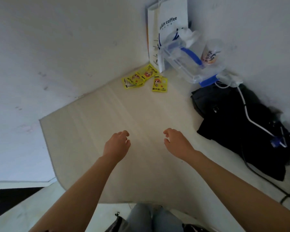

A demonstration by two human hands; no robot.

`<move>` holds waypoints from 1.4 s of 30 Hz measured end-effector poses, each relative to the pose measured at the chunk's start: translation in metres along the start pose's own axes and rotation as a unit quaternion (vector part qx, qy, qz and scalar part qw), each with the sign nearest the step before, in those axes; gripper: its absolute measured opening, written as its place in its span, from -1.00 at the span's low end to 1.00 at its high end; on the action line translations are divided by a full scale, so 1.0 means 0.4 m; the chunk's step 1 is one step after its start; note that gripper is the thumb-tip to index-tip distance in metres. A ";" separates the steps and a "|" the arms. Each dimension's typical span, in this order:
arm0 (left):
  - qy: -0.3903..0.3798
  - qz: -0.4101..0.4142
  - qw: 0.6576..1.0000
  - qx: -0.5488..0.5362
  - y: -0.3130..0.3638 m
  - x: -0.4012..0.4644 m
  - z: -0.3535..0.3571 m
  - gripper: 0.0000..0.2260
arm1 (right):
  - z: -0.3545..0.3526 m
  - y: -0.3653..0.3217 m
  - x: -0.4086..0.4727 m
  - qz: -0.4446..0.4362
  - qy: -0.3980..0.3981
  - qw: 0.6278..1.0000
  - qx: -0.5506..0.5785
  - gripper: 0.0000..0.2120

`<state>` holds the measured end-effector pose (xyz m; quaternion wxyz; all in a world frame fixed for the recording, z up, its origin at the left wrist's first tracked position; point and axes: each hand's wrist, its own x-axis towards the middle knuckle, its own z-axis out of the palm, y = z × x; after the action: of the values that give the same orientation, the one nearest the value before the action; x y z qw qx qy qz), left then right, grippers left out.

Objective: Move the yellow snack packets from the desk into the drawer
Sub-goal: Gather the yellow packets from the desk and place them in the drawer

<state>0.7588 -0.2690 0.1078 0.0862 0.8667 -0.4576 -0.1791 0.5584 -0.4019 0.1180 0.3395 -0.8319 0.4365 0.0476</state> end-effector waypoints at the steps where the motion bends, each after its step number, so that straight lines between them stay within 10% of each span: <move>1: -0.001 0.000 1.000 0.002 0.000 0.028 -0.009 -0.75 | -0.011 -0.004 0.029 0.000 -0.005 1.000 -0.002 -0.66; 27: 0.046 0.029 0.998 0.029 0.038 0.811 -0.105 -0.73 | -0.180 -0.085 0.739 0.185 0.076 0.973 -0.113 -0.50; 42: -0.020 0.006 1.000 -0.018 0.021 0.870 -0.056 -0.48 | -0.132 -0.096 0.802 0.188 0.088 0.974 -0.092 -0.20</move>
<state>0.9410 -0.5608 0.0506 0.0933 0.8586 -0.4611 -0.2039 0.7733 -0.6416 0.0582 0.2068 -0.7633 0.6072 0.0768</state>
